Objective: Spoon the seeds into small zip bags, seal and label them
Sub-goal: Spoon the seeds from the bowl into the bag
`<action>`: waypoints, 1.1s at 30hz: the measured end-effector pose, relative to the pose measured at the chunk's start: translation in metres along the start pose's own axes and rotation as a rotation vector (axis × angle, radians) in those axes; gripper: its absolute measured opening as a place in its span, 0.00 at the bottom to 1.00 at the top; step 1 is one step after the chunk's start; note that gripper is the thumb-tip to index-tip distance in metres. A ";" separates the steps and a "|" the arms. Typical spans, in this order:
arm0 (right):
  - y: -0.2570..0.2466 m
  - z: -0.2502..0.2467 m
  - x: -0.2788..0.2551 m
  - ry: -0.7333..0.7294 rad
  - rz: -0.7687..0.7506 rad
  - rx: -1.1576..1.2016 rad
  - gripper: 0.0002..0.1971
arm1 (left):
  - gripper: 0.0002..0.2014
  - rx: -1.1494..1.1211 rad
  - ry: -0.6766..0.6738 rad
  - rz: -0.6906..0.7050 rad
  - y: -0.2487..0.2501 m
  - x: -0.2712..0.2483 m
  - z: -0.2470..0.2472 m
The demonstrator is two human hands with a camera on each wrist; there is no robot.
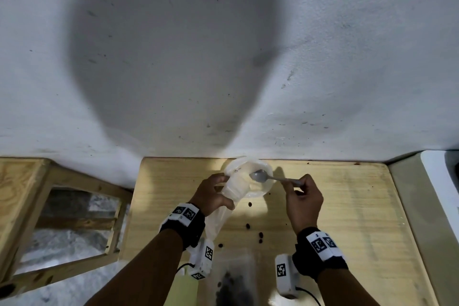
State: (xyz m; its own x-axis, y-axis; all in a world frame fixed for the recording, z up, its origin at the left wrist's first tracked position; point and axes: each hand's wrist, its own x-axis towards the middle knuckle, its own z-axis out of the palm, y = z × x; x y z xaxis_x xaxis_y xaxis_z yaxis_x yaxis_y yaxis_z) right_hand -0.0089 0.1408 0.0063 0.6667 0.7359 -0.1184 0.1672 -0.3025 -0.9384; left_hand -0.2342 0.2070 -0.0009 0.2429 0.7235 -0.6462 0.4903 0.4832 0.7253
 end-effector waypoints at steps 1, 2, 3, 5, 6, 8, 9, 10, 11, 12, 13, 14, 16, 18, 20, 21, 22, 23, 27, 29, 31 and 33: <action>0.004 0.004 -0.002 0.001 0.018 -0.002 0.18 | 0.42 -0.001 -0.004 -0.001 0.000 0.000 0.000; 0.009 0.007 -0.003 0.002 0.037 0.001 0.19 | 0.42 -0.002 -0.010 0.001 0.000 0.001 0.000; 0.013 0.011 -0.005 0.003 0.051 0.002 0.19 | 0.41 -0.004 -0.016 0.002 0.000 0.001 0.000; 0.022 0.017 -0.007 0.002 0.074 0.004 0.21 | 0.41 -0.006 -0.029 -0.002 0.002 0.001 0.000; 0.025 0.020 -0.008 0.001 0.086 0.017 0.21 | 0.41 -0.010 -0.037 -0.007 0.002 0.001 -0.001; 0.031 0.025 -0.011 -0.010 0.114 0.051 0.22 | 0.43 -0.022 -0.050 -0.015 0.002 0.002 -0.001; 0.034 0.028 -0.013 -0.023 0.127 0.065 0.22 | 0.44 -0.027 -0.050 -0.018 0.002 0.001 -0.002; 0.037 0.030 -0.014 -0.035 0.136 0.081 0.22 | 0.46 -0.032 -0.049 -0.021 0.002 0.001 -0.002; 0.040 0.031 -0.015 -0.048 0.146 0.099 0.22 | 0.46 -0.040 -0.048 -0.024 0.002 0.002 -0.003; 0.041 0.032 -0.015 -0.059 0.157 0.114 0.21 | 0.47 -0.045 -0.047 -0.025 0.001 0.002 -0.003; 0.042 0.033 -0.016 -0.069 0.166 0.127 0.22 | 0.47 -0.047 -0.047 -0.028 0.001 0.002 -0.004; 0.044 0.033 -0.016 -0.079 0.180 0.145 0.22 | 0.47 -0.046 -0.048 -0.030 0.001 0.003 -0.005; 0.049 0.032 -0.017 -0.089 0.220 0.185 0.22 | 0.50 -0.045 -0.044 -0.029 0.000 0.004 -0.006; 0.052 0.032 -0.017 -0.093 0.280 0.213 0.22 | 0.53 -0.050 -0.045 -0.026 -0.001 0.005 -0.006; 0.052 0.032 -0.015 -0.095 0.372 0.242 0.22 | 0.53 -0.049 -0.054 -0.020 -0.001 0.004 -0.007; 0.051 0.031 -0.014 -0.088 0.418 0.257 0.22 | 0.53 -0.045 -0.058 -0.016 -0.001 0.004 -0.007; 0.050 0.031 -0.012 -0.074 0.462 0.267 0.22 | 0.53 -0.042 -0.061 -0.017 -0.001 0.004 -0.008; 0.048 0.030 -0.009 -0.058 0.496 0.278 0.22 | 0.53 -0.040 -0.063 -0.019 -0.001 0.004 -0.009; 0.044 0.022 0.000 -0.012 0.556 0.295 0.19 | 0.52 -0.060 -0.030 -0.026 -0.001 0.004 -0.011; 0.043 0.016 0.004 0.011 0.562 0.291 0.17 | 0.52 -0.079 -0.010 -0.042 -0.001 0.004 -0.013; 0.041 0.010 0.007 0.029 0.533 0.280 0.14 | 0.52 -0.085 0.002 -0.056 -0.003 0.005 -0.013; 0.038 0.007 0.009 0.032 0.488 0.273 0.12 | 0.52 -0.086 0.010 -0.063 -0.004 0.006 -0.013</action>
State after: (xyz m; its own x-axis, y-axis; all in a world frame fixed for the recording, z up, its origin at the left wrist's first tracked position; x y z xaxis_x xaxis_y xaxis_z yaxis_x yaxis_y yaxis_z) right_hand -0.0021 0.1403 -0.0326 0.6419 0.5298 -0.5544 -0.3574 -0.4329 -0.8276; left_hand -0.2459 0.2157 -0.0042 0.2052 0.6947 -0.6894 0.4308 0.5684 0.7010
